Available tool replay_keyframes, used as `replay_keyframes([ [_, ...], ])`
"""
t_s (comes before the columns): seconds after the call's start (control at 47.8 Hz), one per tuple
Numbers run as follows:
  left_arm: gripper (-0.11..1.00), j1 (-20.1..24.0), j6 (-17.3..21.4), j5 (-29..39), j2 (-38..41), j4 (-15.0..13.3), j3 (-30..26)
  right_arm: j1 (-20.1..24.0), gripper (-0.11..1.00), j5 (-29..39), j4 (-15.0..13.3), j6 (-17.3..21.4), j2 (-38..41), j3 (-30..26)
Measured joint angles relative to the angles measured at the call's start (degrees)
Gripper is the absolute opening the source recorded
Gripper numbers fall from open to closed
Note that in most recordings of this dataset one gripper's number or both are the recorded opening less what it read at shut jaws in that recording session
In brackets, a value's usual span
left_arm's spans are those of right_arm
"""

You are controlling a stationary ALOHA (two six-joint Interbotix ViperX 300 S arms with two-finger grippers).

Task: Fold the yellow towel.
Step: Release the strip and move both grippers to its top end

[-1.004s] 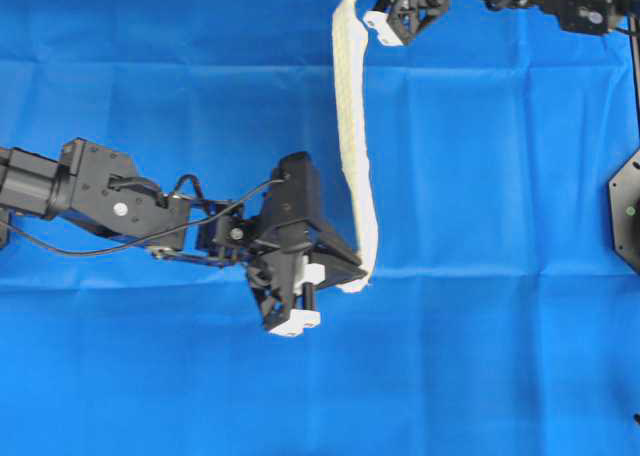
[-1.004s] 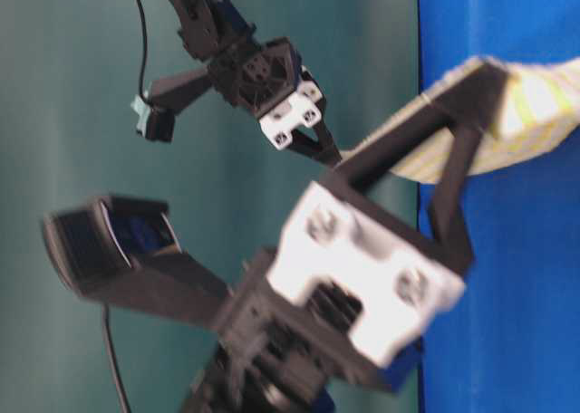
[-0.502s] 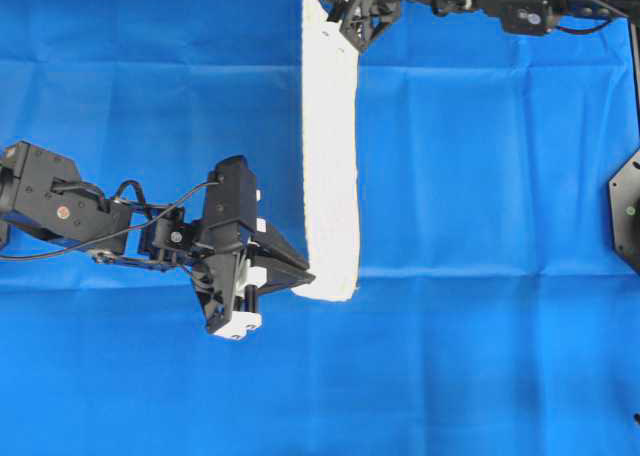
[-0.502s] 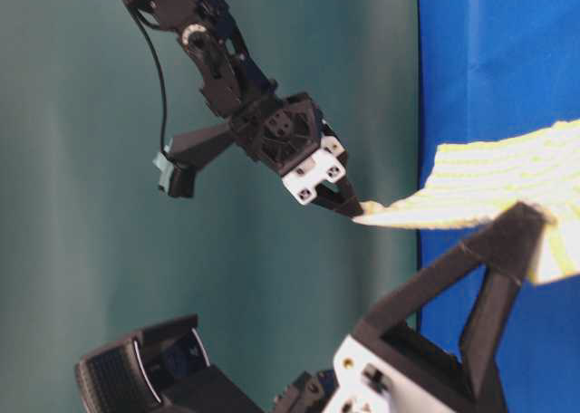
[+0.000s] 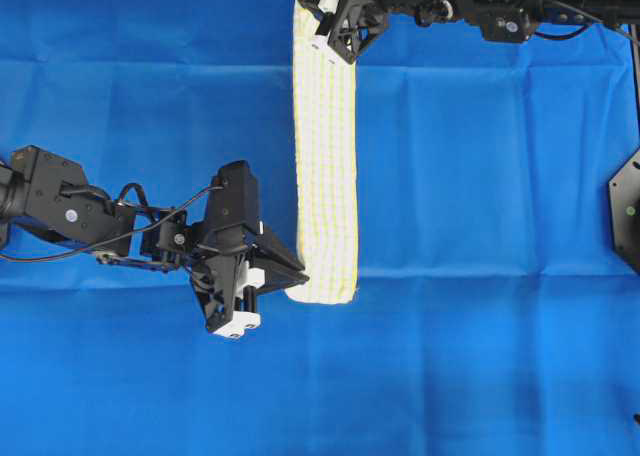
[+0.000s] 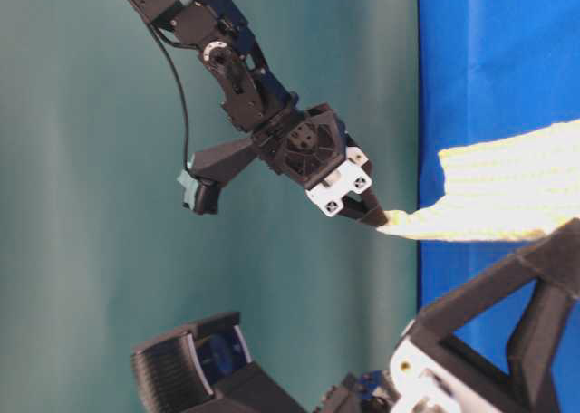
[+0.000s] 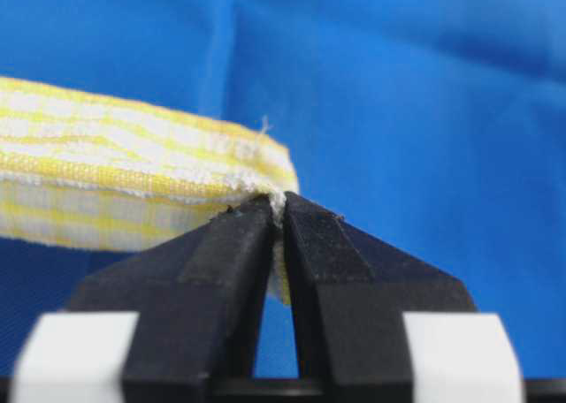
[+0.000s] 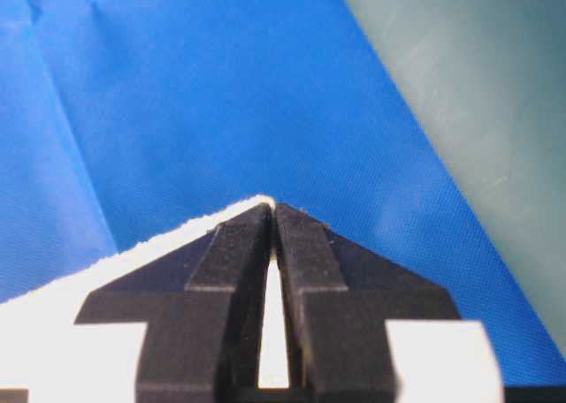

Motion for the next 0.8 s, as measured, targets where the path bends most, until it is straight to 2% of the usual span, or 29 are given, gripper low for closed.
replay_keyframes([
  [0.063, 0.25, 0.09, 0.00, 0.09, 0.18, -0.18, 0.00, 0.09, 0.06, 0.00, 0.00, 0.00, 0.35, -0.09],
  [0.105, 0.34, 0.18, -0.09, 0.09, 0.18, -0.35, 0.00, 0.18, 0.13, 0.00, 0.09, -0.18, 0.44, -0.18],
  [0.23, 0.60, 0.44, 0.00, 1.14, 0.18, -0.79, 0.44, 0.70, 0.48, 0.00, 0.00, -0.26, 0.44, -0.26],
  [0.335, 0.69, 0.53, 0.00, 3.52, -0.18, -0.79, 0.79, 0.97, 0.76, 0.00, -0.18, -0.26, 0.44, -0.26],
  [0.356, 0.69, 0.53, 0.09, 4.92, -0.79, -0.79, 1.05, 0.97, 0.78, 0.00, -0.09, -0.26, 0.44, -0.26],
  [0.607, 0.68, 0.53, 0.18, 16.96, -9.84, -0.79, 3.16, 0.79, 0.72, 0.00, -0.44, -0.26, -1.93, 1.85],
  [0.795, 0.68, 0.79, 0.79, 19.69, -17.84, -0.70, 6.24, 0.18, 0.72, 0.00, -0.44, 0.00, -8.26, 6.86],
])
